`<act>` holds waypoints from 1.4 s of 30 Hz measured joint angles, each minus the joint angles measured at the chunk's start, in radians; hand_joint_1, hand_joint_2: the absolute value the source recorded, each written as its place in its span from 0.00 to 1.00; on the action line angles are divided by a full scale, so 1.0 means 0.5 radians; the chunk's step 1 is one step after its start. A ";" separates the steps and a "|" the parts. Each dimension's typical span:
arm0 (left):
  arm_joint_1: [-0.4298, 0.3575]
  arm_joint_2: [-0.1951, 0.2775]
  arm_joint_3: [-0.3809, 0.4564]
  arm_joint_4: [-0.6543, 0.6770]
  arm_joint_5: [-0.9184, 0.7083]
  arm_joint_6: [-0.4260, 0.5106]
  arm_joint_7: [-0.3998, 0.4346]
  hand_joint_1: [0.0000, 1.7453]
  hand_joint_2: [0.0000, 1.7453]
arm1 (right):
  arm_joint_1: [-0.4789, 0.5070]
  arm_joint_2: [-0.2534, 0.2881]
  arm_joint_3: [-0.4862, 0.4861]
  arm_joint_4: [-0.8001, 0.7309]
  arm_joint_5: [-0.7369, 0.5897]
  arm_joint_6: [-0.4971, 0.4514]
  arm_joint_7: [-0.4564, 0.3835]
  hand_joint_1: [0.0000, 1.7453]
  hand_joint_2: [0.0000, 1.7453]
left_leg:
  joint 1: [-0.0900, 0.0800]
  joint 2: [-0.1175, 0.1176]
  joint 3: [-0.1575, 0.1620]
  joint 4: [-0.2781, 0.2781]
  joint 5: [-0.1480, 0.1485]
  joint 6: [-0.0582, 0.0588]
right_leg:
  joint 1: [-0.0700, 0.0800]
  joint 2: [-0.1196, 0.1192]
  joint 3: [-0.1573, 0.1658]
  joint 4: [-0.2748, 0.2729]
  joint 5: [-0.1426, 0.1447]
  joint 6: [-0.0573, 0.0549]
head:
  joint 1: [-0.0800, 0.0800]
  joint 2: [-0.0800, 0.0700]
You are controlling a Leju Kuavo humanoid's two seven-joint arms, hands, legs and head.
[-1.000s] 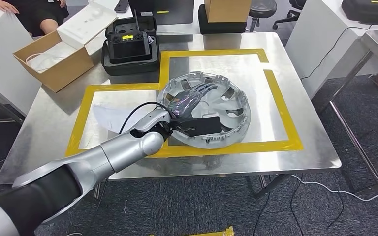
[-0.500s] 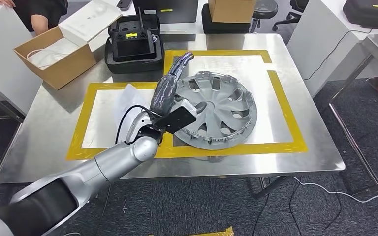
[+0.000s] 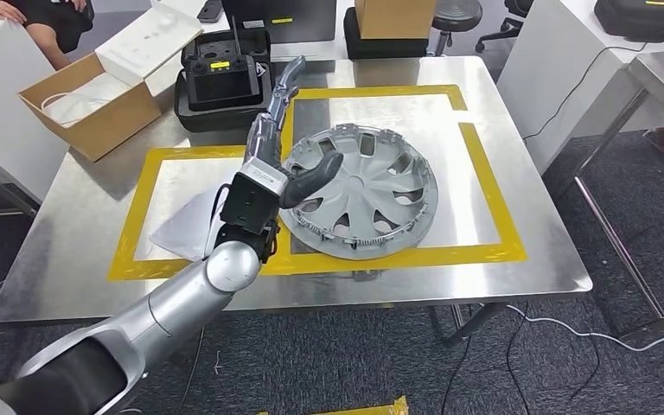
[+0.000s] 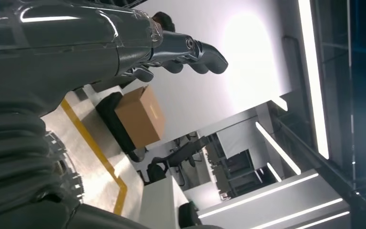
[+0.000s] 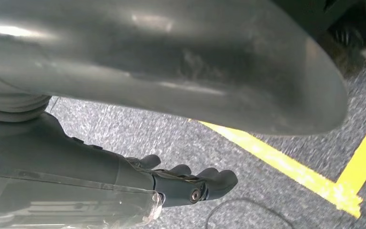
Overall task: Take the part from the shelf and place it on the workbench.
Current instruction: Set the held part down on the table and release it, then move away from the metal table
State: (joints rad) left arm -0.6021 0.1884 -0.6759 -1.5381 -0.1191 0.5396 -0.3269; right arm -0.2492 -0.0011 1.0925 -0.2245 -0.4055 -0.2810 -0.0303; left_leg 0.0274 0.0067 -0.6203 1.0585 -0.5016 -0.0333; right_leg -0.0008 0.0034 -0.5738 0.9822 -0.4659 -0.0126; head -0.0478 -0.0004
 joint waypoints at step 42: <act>1.493 -0.215 0.893 -1.256 -0.858 0.219 -0.245 0.00 0.00 | 0.257 -0.065 -0.335 0.015 -0.522 -0.347 -0.323 0.00 0.00 | -0.008 -0.013 0.263 -0.059 -0.176 0.024 | 0.005 -0.020 -0.160 0.080 0.107 0.039 | -0.009 0.000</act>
State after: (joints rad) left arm 0.1444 0.0811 -0.2294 -2.1660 -0.5479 0.6489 -0.4494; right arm -0.1206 -0.0338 0.9252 -0.2171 -0.6663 -0.4542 -0.1918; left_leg 0.0232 0.0001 -0.4890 1.0290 -0.5893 -0.0211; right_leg 0.0016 -0.0065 -0.6538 1.0220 -0.4123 0.0067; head -0.0522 -0.0004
